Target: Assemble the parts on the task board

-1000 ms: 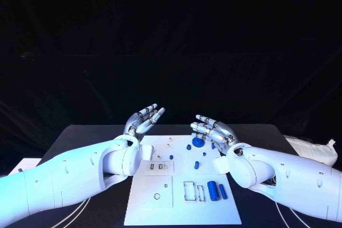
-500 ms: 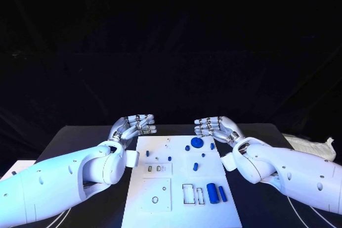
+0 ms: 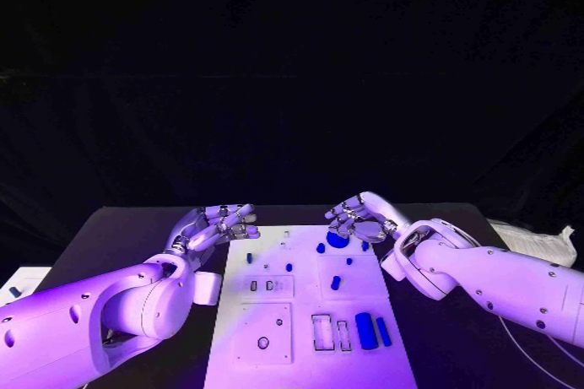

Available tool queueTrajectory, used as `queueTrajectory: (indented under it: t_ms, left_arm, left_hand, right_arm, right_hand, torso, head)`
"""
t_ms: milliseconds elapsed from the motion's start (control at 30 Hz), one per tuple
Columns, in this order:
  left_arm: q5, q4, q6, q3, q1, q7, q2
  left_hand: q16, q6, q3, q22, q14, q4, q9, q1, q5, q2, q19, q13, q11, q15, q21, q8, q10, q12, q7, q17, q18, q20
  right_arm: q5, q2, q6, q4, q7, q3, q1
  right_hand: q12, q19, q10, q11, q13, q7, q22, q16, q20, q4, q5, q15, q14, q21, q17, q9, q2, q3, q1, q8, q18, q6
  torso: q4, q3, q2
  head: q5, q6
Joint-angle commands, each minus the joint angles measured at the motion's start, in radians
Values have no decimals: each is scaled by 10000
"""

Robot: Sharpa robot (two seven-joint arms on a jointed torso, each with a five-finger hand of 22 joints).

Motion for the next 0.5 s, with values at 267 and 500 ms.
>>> queueTrajectory:
  t_ms: [267, 500]
  left_arm:
    - [519, 870, 572, 52, 56, -74, -529]
    - [598, 1145, 685, 71, 74, -77, -631]
  left_hand:
    - [-79, 54, -100, 23, 88, -17, -24, -63, -11, -74, 132, -25, 10, 8, 85, -81, 79, -131, 20, 63, 103, 0]
    - [-98, 44, -107, 24, 82, -24, -27, -64, -9, -74, 138, -31, 15, 12, 87, -101, 64, -162, 22, 78, 100, 0]
  right_arm:
    - [-5000, 131, 1140, -19, -2356, 102, 257]
    - [-5801, 199, 1645, 95, -2797, 112, 432]
  right_hand:
    - [-196, 880, 671, -409, 36, -410, 2144, 1981, -512, 121, -58, -647, 2213, 3329, 1630, 7, -578, 519, -478, -304, 182, 502]
    - [-166, 2279, 286, -412, 41, -444, 6019, 4008, -496, 324, -285, -663, 2138, 6275, 2816, 4, -797, 807, -664, -330, -378, 438]
  torso:
    - [159, -66, 621]
    - [281, -90, 778]
  head:
    - [-233, 143]
    - [-343, 112]
